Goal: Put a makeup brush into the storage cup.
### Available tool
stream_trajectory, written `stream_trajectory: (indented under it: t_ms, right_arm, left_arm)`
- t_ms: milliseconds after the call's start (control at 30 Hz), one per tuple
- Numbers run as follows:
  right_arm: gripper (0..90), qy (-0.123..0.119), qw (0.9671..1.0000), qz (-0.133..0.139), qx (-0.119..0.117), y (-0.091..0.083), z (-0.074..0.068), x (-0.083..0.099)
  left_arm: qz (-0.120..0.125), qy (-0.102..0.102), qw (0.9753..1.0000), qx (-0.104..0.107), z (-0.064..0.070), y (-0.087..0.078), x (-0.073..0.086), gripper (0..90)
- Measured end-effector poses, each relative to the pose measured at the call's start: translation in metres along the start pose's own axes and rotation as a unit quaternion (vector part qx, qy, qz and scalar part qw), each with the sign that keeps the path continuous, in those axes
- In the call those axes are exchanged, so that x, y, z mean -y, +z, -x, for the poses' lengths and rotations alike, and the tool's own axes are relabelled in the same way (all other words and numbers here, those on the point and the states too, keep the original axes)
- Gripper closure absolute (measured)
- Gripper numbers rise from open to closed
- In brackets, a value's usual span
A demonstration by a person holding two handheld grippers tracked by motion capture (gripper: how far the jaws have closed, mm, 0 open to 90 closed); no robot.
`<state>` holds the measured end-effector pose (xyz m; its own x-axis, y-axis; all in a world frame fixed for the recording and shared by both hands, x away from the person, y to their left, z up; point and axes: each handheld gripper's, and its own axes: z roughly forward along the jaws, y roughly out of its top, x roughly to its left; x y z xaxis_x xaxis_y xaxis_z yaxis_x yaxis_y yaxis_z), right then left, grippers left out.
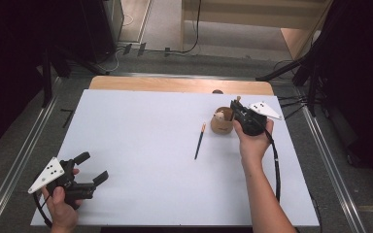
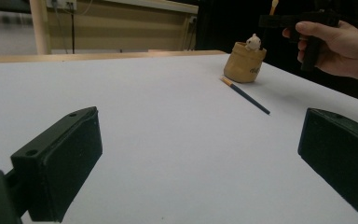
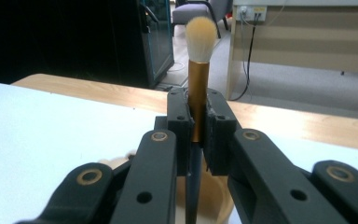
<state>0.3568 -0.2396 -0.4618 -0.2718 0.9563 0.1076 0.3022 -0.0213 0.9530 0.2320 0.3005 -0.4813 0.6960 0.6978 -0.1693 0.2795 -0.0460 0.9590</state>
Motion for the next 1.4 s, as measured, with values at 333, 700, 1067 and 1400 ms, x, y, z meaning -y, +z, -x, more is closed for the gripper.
stream_trajectory:
  t_ms: [333,700,1067,1400]
  right_arm:
    - [51.0,0.021,0.9997,-0.014,-0.001,-0.011,0.006,0.002]
    - [30.8,0.033,0.9992,0.019,-0.014,-0.047,0.008,0.009]
    - [14.0,0.004,0.999,0.015,-0.043,-0.085,0.016,0.028]
    - [0.0,-0.014,0.9997,-0.009,-0.016,-0.111,0.021,0.054]
  left_arm:
    - [0.0,0.0,1.0,-0.001,0.0,0.0,0.0,0.0]
    - [0.002,-0.001,1.0,0.001,0.001,0.001,-0.001,0.0]
    - [-0.005,0.007,1.0,-0.001,0.004,0.003,-0.001,0.0]
    - [-0.007,0.012,0.9999,-0.003,0.005,0.005,-0.001,0.0]
